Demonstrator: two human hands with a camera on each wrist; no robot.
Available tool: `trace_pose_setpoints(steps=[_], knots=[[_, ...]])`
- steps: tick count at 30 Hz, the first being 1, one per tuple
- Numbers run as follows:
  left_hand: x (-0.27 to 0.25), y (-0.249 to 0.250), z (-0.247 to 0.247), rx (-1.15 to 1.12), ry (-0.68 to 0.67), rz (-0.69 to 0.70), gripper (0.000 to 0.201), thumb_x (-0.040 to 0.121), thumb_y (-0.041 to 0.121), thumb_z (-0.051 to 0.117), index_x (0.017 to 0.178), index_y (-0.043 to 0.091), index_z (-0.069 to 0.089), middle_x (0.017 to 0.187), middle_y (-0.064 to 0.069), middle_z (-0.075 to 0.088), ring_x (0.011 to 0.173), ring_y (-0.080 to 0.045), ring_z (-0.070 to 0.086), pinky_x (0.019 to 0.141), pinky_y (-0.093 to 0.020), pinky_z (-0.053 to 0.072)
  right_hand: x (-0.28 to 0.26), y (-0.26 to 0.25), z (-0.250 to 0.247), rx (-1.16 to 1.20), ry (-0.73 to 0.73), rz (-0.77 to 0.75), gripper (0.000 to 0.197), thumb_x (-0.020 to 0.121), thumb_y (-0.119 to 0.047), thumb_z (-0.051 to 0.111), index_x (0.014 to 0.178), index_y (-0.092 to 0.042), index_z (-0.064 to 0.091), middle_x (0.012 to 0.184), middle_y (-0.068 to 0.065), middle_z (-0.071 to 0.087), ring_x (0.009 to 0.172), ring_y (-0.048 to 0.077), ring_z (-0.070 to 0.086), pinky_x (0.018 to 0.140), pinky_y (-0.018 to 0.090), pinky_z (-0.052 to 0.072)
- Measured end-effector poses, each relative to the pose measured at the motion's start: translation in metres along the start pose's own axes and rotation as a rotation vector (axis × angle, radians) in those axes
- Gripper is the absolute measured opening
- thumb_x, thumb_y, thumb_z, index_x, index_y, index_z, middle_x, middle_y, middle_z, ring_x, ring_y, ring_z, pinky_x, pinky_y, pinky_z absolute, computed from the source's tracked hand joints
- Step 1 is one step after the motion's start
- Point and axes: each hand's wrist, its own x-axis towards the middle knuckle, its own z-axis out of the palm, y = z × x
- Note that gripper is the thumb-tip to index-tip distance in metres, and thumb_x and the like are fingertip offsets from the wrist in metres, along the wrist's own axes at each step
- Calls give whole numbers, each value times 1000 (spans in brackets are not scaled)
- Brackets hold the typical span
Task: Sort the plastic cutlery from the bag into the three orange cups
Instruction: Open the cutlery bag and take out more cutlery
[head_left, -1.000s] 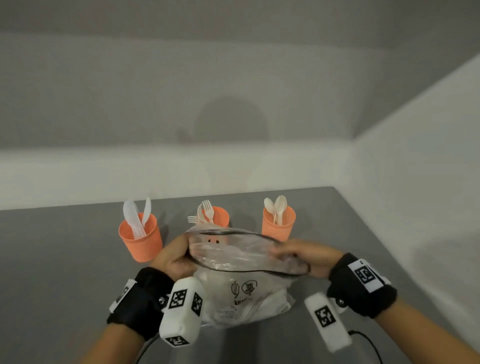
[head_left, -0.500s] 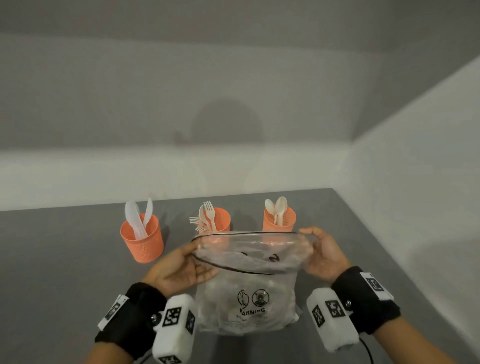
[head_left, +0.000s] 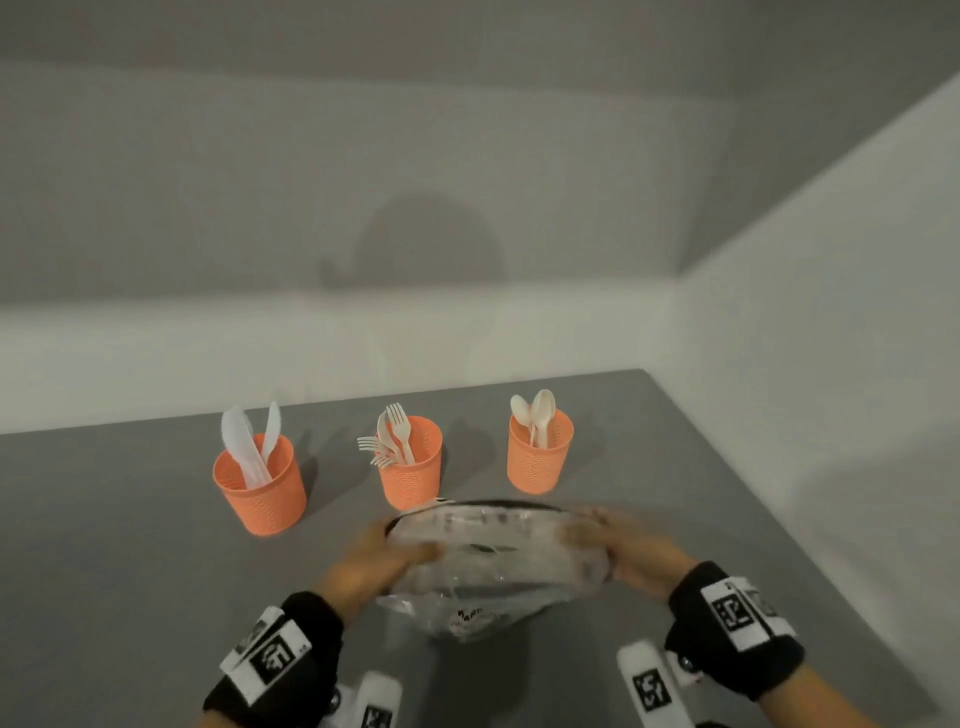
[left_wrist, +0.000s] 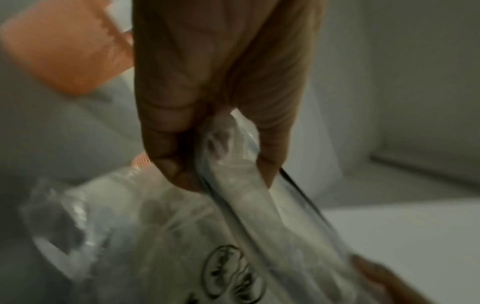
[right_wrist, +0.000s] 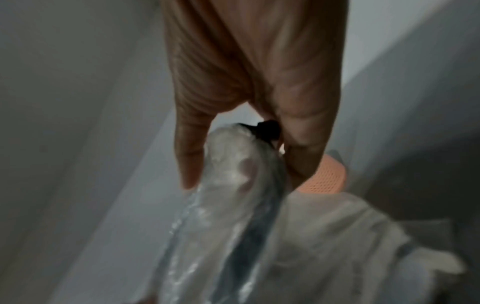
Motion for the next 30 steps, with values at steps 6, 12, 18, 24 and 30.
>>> trace_pose_setpoints(steps=[6, 12, 18, 24, 30], knots=[[-7, -26, -1, -10, 40, -123, 14, 91, 8, 51, 87, 7, 64, 63, -5, 54, 51, -12, 48, 45, -20, 38, 6, 22, 1, -248, 17, 33, 51, 55, -34, 83, 96, -7, 72, 99, 13, 70, 84, 23, 66, 85, 40, 53], [-3, -5, -2, -931, 37, -139, 22, 94, 0, 37, 90, -4, 58, 66, -15, 71, 54, -19, 69, 48, -28, 57, 18, 20, 0, 454, -95, -72, 47, 61, -19, 85, 102, -1, 72, 110, 20, 68, 90, 24, 70, 74, 32, 59], [-8, -5, 16, -1021, 19, -172, 30, 94, -2, 29, 90, -7, 59, 64, -16, 70, 47, -19, 67, 39, -25, 53, 29, 24, 9, 734, -17, -177, 31, 57, -14, 82, 83, 2, 76, 89, 20, 73, 75, 23, 73, 57, 29, 59], [-25, -26, 11, -548, -201, -195, 25, 60, 27, 85, 59, 7, 72, 54, -2, 62, 42, -9, 58, 41, -19, 48, 44, 21, 0, 758, 100, -39, 54, 66, -33, 78, 107, -3, 60, 91, 15, 62, 86, 20, 60, 75, 29, 54], [-26, -25, 0, -785, -141, -169, 48, 81, 42, 46, 84, 4, 75, 83, -17, 72, 68, -25, 71, 60, -37, 60, 20, 29, 14, 316, 6, 199, 41, 81, -27, 50, 45, -13, 65, 41, 1, 57, 33, 9, 53, 36, 16, 42]])
